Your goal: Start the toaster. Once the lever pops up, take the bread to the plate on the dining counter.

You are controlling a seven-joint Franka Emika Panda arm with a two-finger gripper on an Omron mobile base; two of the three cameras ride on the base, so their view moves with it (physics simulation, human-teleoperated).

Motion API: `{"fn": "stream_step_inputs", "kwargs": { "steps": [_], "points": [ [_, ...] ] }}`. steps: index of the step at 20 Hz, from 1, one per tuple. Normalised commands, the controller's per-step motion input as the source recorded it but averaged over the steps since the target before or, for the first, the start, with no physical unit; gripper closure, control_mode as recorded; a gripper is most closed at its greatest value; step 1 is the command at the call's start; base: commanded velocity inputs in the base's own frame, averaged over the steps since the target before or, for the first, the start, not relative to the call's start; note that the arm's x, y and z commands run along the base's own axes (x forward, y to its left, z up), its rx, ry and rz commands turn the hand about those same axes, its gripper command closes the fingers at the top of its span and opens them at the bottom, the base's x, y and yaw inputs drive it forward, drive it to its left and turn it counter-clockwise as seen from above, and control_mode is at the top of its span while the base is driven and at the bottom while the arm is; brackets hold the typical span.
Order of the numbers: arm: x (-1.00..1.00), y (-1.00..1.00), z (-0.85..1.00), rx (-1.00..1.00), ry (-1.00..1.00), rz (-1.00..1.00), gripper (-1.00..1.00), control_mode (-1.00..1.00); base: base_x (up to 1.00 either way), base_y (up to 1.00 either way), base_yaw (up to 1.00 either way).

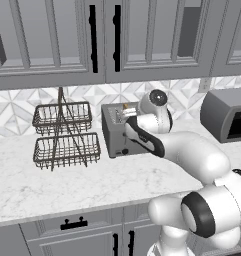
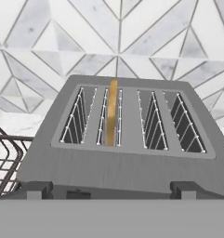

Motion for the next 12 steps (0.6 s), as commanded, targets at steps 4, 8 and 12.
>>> {"fn": "stream_step_inputs", "kwargs": {
  "steps": [4, 8, 12],
  "points": [
    [0.25, 0.0, -0.14, 0.0, 0.0, 0.0, -1.0, -1.0, 0.0, 0.0, 0.0],
    [0.16, 0.0, -0.09, 0.0, 0.0, 0.0, -1.0, -1.0, 0.0, 0.0, 0.0],
    [0.11, 0.0, -0.06, 0.0, 0.0, 0.0, -1.0, -1.0, 0.0, 0.0, 0.0]
  ]
}}
